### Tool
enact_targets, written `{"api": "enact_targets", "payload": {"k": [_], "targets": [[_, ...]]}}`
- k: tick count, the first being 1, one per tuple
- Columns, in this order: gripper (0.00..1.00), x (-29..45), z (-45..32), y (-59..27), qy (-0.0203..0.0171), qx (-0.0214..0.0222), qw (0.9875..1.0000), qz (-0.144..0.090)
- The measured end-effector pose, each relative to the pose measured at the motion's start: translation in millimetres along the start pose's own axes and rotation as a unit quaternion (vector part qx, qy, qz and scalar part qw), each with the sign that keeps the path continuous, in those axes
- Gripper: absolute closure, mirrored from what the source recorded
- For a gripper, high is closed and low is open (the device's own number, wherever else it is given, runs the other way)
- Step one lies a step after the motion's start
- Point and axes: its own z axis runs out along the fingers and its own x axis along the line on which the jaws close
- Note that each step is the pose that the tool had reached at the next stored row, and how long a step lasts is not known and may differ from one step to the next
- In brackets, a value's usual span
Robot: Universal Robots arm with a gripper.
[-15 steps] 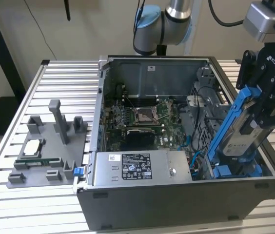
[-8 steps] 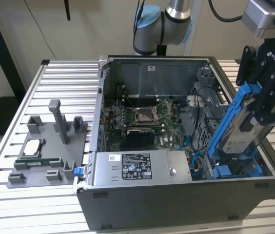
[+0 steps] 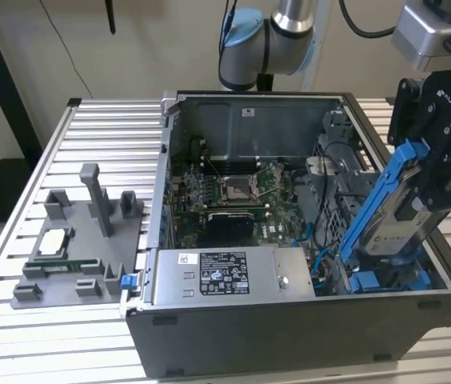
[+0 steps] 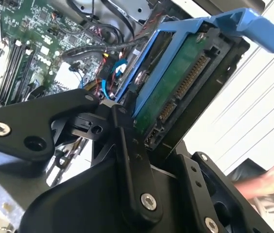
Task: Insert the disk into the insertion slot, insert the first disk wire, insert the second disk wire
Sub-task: 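Insert the disk into the insertion slot, then insert the first disk wire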
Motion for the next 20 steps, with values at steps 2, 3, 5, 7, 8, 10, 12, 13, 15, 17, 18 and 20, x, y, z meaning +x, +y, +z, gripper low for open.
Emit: {"api": "enact_targets", "payload": {"k": [2,3,5,7,8,10,12,13,15,17,18,20], "targets": [[1.0,0.4,-0.7,0.5,0.0001,0.005,1.0,-0.001],[1.0,0.6,-1.4,0.8,0.0001,0.0086,1.0,-0.001],[1.0,1.1,-2.8,1.8,0.0001,0.0165,0.9999,-0.002],[1.0,1.2,-2.9,4.0,0.0001,0.0207,0.9998,-0.002],[1.0,1.3,-3.0,4.8,0.0001,0.0213,0.9998,-0.003],[1.0,1.3,-3.0,4.7,0.0001,0.0213,0.9998,-0.003],[1.0,1.3,-2.8,4.8,0.0001,0.0239,0.9997,-0.004],[1.0,1.5,-2.9,5.0,0.0002,0.0256,0.9997,-0.005],[1.0,2.1,-2.6,6.1,0.0001,0.0278,0.9996,-0.006],[1.0,2.3,-1.5,7.6,0.0002,0.0279,0.9996,-0.006],[1.0,2.4,-0.8,8.5,0.0002,0.0279,0.9996,-0.006],[1.0,2.6,1.3,9.3,0.0005,0.0285,0.9996,-0.006]]}}
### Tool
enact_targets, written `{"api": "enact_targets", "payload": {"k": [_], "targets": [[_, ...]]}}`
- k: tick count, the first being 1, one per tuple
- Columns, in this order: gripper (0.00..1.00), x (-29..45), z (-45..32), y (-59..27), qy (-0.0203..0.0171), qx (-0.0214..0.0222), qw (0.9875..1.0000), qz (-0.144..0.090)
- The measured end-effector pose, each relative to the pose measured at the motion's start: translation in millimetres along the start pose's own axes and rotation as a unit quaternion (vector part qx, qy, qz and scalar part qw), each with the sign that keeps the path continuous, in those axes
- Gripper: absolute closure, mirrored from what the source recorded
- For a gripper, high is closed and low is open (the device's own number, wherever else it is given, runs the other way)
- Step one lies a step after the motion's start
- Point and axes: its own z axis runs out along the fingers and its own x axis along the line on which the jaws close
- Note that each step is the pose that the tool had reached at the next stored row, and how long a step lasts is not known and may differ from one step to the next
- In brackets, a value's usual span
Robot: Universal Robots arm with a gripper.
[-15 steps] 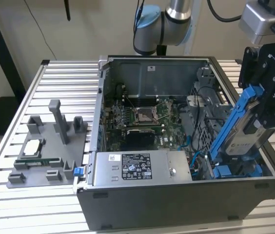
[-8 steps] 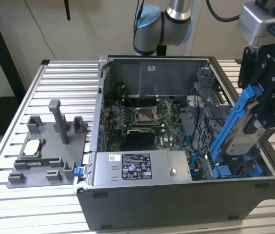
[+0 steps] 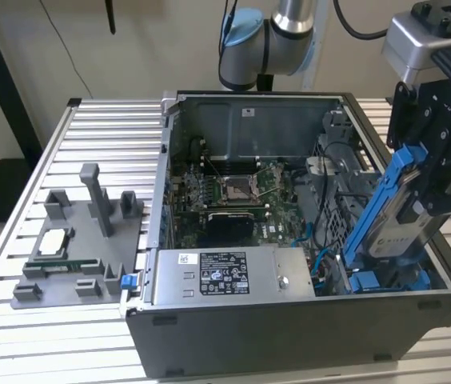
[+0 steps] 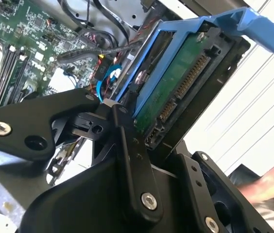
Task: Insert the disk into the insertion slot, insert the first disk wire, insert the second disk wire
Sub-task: 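Insert the first disk wire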
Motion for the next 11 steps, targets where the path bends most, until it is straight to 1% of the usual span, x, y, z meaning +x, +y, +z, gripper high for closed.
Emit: {"api": "enact_targets", "payload": {"k": [5,11], "targets": [[1.0,0.6,7.4,0.8,0.0009,0.0045,1.0,0.0],[1.0,-0.1,18.3,2.0,0.0013,0.0047,1.0,-0.001]]}}
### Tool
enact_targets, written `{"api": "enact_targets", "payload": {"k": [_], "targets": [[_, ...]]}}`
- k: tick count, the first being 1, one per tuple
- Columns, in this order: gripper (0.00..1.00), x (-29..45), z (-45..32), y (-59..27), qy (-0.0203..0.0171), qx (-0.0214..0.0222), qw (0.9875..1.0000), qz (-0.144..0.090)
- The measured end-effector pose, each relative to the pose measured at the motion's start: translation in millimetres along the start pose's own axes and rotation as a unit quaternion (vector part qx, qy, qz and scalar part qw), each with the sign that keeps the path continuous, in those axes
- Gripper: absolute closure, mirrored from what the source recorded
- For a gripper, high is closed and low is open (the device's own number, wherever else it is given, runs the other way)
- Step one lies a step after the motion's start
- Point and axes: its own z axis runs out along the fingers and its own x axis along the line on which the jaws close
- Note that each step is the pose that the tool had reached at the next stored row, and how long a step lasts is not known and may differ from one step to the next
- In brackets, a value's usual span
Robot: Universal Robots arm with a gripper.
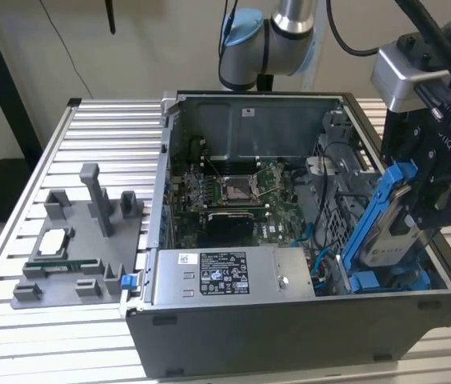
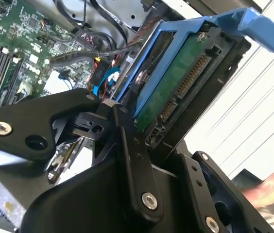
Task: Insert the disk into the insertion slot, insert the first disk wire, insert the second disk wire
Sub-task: 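Insert the first disk wire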
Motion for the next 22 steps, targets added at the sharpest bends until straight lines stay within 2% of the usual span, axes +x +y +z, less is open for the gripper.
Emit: {"api": "enact_targets", "payload": {"k": [3,4,6,8,10,13,18,22], "targets": [[1.0,-2.1,5.5,0.9,-0.0002,0.0,1.0,0.0],[0.0,-2.4,6.3,1.2,-0.0004,0.0001,1.0,0.0],[0.0,-2.6,4.2,1.6,0.0002,0.0,1.0,0.0],[0.0,-3.2,-1.7,1.3,-0.0006,0.0,1.0,0.0],[0.0,-4.2,-4.7,1.1,-0.0024,0.0006,1.0,0.0],[0.0,-9.9,-4.1,1.0,-0.0056,0.0035,1.0,0.0],[0.0,-19.2,2.2,1.3,-0.0176,0.0039,0.9998,0.001],[0.0,-24.9,6.6,1.4,-0.0221,0.0038,0.9997,0.001]]}}
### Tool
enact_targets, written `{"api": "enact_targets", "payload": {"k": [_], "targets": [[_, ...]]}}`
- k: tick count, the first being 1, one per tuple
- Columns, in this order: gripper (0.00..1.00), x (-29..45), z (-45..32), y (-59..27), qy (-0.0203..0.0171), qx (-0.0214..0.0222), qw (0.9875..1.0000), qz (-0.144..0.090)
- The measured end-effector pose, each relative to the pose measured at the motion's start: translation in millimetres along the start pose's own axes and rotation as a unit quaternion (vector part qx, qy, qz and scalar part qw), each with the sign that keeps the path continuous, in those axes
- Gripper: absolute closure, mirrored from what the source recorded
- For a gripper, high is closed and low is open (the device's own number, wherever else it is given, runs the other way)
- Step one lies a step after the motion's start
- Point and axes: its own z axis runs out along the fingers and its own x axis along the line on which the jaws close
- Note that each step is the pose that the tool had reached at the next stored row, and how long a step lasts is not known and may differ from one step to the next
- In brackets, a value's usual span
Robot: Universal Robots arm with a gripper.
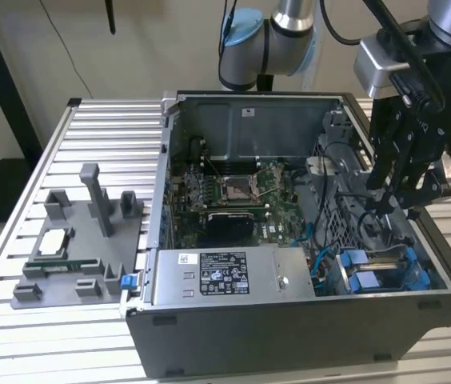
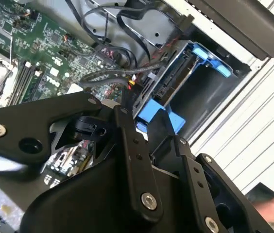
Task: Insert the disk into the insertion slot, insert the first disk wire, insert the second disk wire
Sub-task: 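Insert the first disk wire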
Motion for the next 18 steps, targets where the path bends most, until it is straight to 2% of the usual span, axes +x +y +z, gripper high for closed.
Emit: {"api": "enact_targets", "payload": {"k": [8,9,15,16,18], "targets": [[0.0,-0.5,8.3,-1.6,-0.0023,-0.0046,1.0,0.005],[1.0,-0.4,8.9,-1.7,-0.0035,-0.0046,1.0,0.006],[1.0,0.1,12.8,-2.4,-0.0171,-0.0038,0.9998,0.012],[1.0,0.1,13.3,-2.4,-0.0187,-0.0038,0.9997,0.013],[1.0,0.1,13.4,-2.6,-0.0189,-0.0039,0.9997,0.013]]}}
